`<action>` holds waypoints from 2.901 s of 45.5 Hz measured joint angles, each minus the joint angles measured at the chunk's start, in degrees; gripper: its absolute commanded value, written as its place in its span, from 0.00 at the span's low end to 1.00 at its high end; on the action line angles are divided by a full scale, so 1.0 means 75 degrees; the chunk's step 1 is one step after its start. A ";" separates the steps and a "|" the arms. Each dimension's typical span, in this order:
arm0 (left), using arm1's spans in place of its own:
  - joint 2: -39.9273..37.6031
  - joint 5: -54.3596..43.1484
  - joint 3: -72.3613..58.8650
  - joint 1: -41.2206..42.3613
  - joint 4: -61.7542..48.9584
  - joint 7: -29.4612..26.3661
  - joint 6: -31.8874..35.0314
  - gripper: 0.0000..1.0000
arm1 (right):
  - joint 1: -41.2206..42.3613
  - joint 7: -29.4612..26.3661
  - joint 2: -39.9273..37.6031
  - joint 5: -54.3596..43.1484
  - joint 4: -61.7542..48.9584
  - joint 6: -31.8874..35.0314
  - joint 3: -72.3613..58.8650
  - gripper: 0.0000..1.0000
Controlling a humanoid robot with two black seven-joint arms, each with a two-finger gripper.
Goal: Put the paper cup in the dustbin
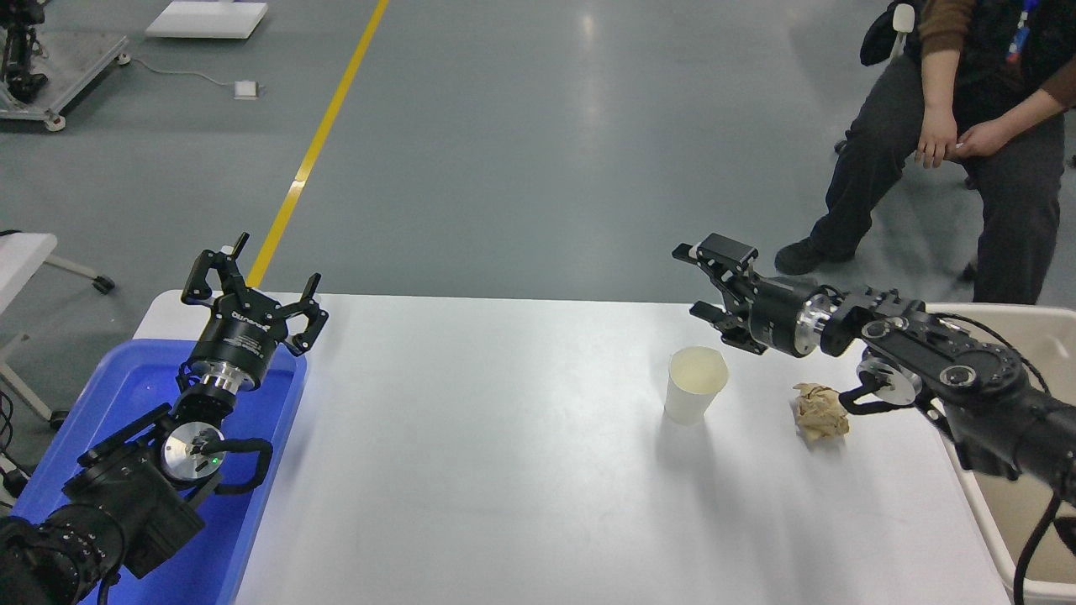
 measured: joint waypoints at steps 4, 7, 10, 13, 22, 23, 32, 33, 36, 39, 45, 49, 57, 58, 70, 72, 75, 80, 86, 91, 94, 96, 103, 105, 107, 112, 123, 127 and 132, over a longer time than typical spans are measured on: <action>0.0001 0.0000 0.0000 0.0000 0.0000 0.0001 0.0000 1.00 | 0.0219 0.0020 -0.0089 -0.0454 0.0017 -0.0009 -0.0400 1.00; 0.0004 0.0000 0.0000 0.0000 0.0000 0.0001 0.0000 1.00 | 0.0384 0.0046 -0.0177 -0.0913 0.0048 -0.0013 -0.0751 1.00; 0.0004 0.0000 0.0000 0.0000 0.0000 0.0001 0.0001 1.00 | 0.0479 0.0092 -0.0229 -0.1250 0.0089 -0.0017 -0.0987 1.00; 0.0006 -0.0001 0.0000 0.0000 0.0000 0.0001 0.0001 1.00 | 0.0574 0.0129 -0.0292 -0.1628 0.0118 -0.0023 -0.1230 1.00; 0.0007 -0.0001 0.0000 -0.0001 -0.0001 0.0001 0.0001 1.00 | 0.0749 0.0196 -0.0348 -0.2447 0.0180 -0.0095 -0.1949 0.99; 0.0007 -0.0001 0.0000 -0.0001 -0.0001 0.0001 0.0001 1.00 | 0.0754 0.0199 -0.0349 -0.2509 0.0184 -0.0116 -0.2011 0.99; 0.0009 -0.0001 0.0000 -0.0002 0.0000 0.0001 0.0001 1.00 | 0.0802 0.0234 -0.0268 -0.2958 0.0197 -0.0424 -0.2643 0.99; 0.0010 -0.0001 0.0000 -0.0002 0.0000 0.0001 0.0001 1.00 | 0.0802 0.0235 -0.0259 -0.2978 0.0196 -0.0456 -0.2688 0.99; 0.0010 -0.0001 0.0000 -0.0003 0.0000 0.0001 0.0001 1.00 | 0.0802 0.0237 -0.0232 -0.3048 0.0178 -0.0589 -0.2869 0.99; 0.0010 0.0000 0.0000 -0.0003 0.0000 0.0001 0.0001 1.00 | 0.0792 0.0240 -0.0211 -0.3103 0.0150 -0.0731 -0.3047 0.99; 0.0010 0.0000 0.0000 -0.0003 0.0000 0.0001 0.0001 1.00 | 0.0764 0.0244 -0.0167 -0.3165 0.0113 -0.0960 -0.3284 0.98; 0.0010 0.0001 0.0000 -0.0003 0.0000 0.0001 0.0001 1.00 | 0.0743 0.0244 -0.0130 -0.3190 0.0096 -0.1071 -0.3372 0.98; 0.0010 0.0004 0.0000 -0.0002 0.0000 0.0001 0.0001 1.00 | 0.0705 0.0246 -0.0022 -0.3213 0.0065 -0.1261 -0.3461 0.97; 0.0010 0.0004 0.0000 -0.0002 0.0000 0.0000 0.0001 1.00 | 0.0700 0.0246 -0.0011 -0.3214 0.0058 -0.1277 -0.3464 0.97; 0.0010 0.0004 0.0000 -0.0002 0.0000 0.0000 0.0001 1.00 | 0.0627 0.0247 0.0205 -0.3224 0.0005 -0.1509 -0.3516 0.92; 0.0010 0.0004 0.0000 -0.0002 0.0000 0.0001 0.0001 1.00 | 0.0615 0.0247 0.0231 -0.3225 -0.0016 -0.1533 -0.3521 0.91; 0.0010 0.0004 0.0000 -0.0002 0.0000 0.0001 0.0001 1.00 | 0.0595 0.0247 0.0265 -0.3228 -0.0064 -0.1555 -0.3527 0.91; 0.0010 0.0003 0.0000 -0.0002 0.0000 0.0000 0.0001 1.00 | 0.0537 0.0247 0.0361 -0.3232 -0.0194 -0.1589 -0.3537 0.89; 0.0011 0.0003 0.0000 -0.0002 0.0000 0.0000 0.0001 1.00 | 0.0462 0.0247 0.0457 -0.3234 -0.0327 -0.1607 -0.3545 0.87; 0.0011 0.0004 0.0000 -0.0002 0.0000 0.0000 0.0001 1.00 | 0.0418 0.0247 0.0505 -0.3235 -0.0390 -0.1618 -0.3550 0.86; 0.0011 0.0004 0.0000 -0.0002 0.0000 0.0000 0.0001 1.00 | 0.0397 0.0247 0.0525 -0.3235 -0.0415 -0.1621 -0.3554 0.86; 0.0011 0.0004 0.0000 -0.0002 0.0000 0.0000 0.0001 1.00 | 0.0387 0.0247 0.0536 -0.3235 -0.0431 -0.1624 -0.3566 0.85; 0.0011 0.0006 0.0000 -0.0002 0.0000 0.0000 0.0001 1.00 | 0.0369 0.0247 0.0585 -0.3236 -0.0462 -0.1627 -0.3665 0.80; 0.0011 0.0006 0.0000 -0.0002 0.0000 0.0000 0.0001 1.00 | 0.0367 0.0247 0.0598 -0.3237 -0.0472 -0.1628 -0.3696 0.80; 0.0010 0.0006 0.0000 -0.0002 0.0000 0.0000 0.0001 1.00 | 0.0364 0.0247 0.0613 -0.3237 -0.0479 -0.1628 -0.3718 0.79; 0.0010 0.0006 0.0000 -0.0002 0.0000 0.0000 0.0001 1.00 | 0.0360 0.0247 0.0671 -0.3237 -0.0525 -0.1628 -0.3772 0.73; 0.0008 0.0004 0.0000 -0.0002 0.0000 0.0000 0.0001 1.00 | 0.0405 0.0239 0.0778 -0.3244 -0.0594 -0.1609 -0.4050 0.00; 0.0008 0.0003 0.0000 -0.0002 0.0000 0.0000 0.0001 1.00 | 0.0419 0.0238 0.0798 -0.3246 -0.0603 -0.1587 -0.4181 0.00; 0.0009 0.0003 0.0000 -0.0002 0.0000 0.0000 0.0001 1.00 | 0.0453 0.0237 0.0808 -0.3247 -0.0609 -0.1577 -0.4290 0.00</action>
